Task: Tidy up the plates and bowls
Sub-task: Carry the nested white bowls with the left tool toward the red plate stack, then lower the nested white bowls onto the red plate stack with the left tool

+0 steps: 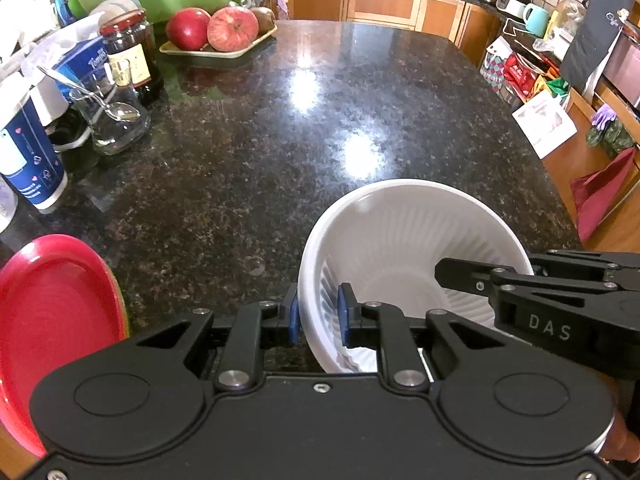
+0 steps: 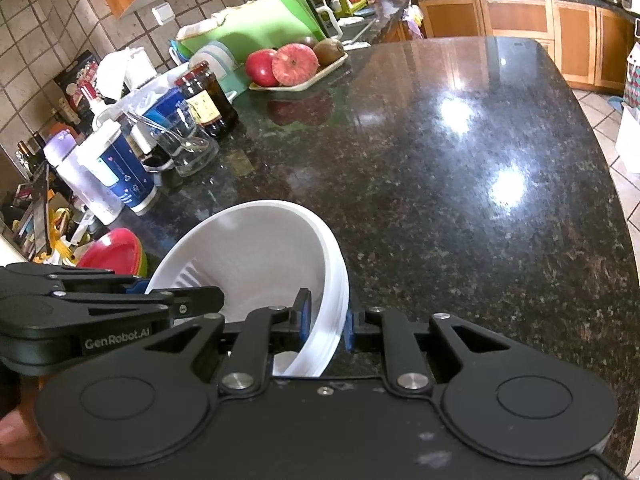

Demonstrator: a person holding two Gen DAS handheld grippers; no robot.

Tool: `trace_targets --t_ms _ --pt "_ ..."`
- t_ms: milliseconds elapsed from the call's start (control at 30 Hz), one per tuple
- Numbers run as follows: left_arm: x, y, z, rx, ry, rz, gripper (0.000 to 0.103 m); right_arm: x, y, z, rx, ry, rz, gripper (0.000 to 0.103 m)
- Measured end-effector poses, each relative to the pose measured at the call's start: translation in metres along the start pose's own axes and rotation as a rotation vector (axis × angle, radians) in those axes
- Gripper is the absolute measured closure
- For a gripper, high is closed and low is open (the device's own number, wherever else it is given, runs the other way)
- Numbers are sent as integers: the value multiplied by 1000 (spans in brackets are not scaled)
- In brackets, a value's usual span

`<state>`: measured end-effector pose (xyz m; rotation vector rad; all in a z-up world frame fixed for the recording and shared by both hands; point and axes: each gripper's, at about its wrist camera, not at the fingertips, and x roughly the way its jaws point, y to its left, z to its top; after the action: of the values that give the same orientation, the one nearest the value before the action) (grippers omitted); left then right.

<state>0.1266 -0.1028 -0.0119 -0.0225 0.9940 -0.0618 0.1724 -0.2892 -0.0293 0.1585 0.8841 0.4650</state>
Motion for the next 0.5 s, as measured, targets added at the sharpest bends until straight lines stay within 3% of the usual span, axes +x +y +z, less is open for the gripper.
trace_targets --t_ms 300,500 --pt "-25 22 -1 -26 -38 28 79 -5 33 6 -31 -34 33 85" --pt "-40 57 -8 -50 -46 32 78 2 74 7 -53 -40 49 85"
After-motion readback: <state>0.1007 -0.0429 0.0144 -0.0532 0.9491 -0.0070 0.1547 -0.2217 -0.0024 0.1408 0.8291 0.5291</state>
